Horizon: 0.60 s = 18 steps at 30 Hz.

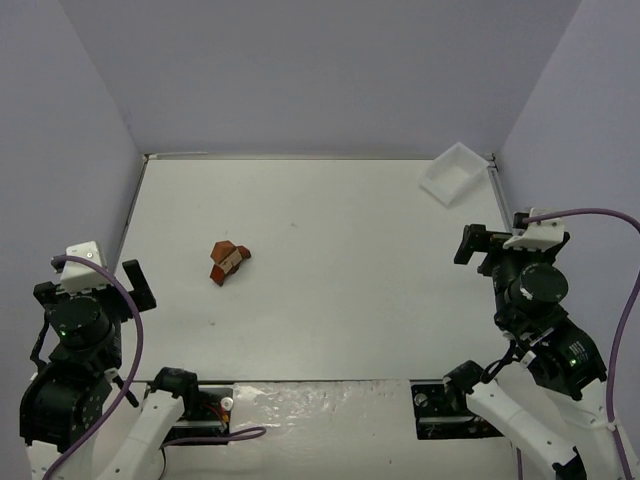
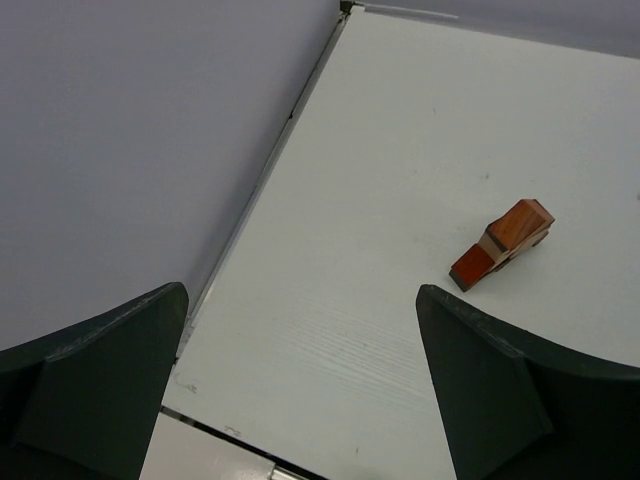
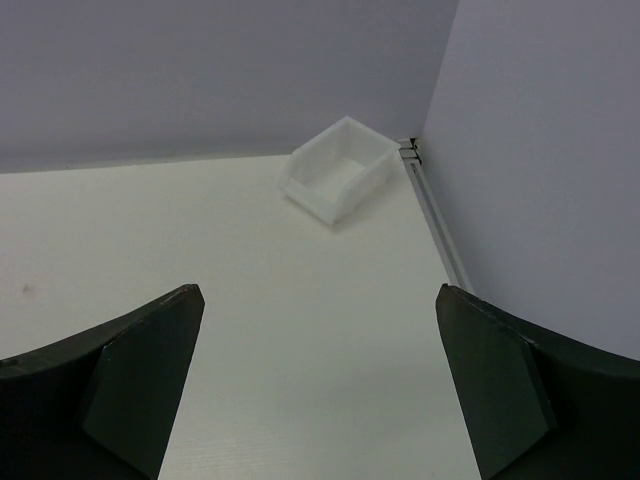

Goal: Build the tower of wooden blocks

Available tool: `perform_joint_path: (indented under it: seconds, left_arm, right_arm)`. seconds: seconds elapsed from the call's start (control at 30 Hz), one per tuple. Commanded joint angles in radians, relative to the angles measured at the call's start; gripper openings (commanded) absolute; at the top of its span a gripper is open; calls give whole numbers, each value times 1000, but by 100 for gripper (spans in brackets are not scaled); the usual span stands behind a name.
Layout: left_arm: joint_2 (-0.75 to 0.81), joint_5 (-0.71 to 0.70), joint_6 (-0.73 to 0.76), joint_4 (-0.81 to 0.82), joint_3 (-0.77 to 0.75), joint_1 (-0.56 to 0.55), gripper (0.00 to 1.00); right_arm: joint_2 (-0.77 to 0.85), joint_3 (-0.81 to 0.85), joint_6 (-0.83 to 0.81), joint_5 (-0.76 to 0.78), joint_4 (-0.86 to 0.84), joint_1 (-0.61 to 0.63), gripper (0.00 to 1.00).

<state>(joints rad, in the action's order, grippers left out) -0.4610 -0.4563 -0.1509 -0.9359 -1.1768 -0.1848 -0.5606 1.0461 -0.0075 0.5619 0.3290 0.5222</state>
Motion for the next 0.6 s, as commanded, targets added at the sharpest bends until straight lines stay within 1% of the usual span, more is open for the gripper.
perform_joint_path:
  seconds: [0.0, 0.37, 0.57]
  left_arm:
    - [6, -38, -10, 6, 18, -2, 97]
    - [0, -45, -57, 5, 52, -1, 97]
    - [6, -34, -62, 1, 52, -2, 97]
  right_arm:
    - [42, -23, -15, 11, -54, 8, 100]
    - [94, -42, 8, 0, -35, 37, 100]
    - [91, -47, 40, -9, -36, 41, 100]
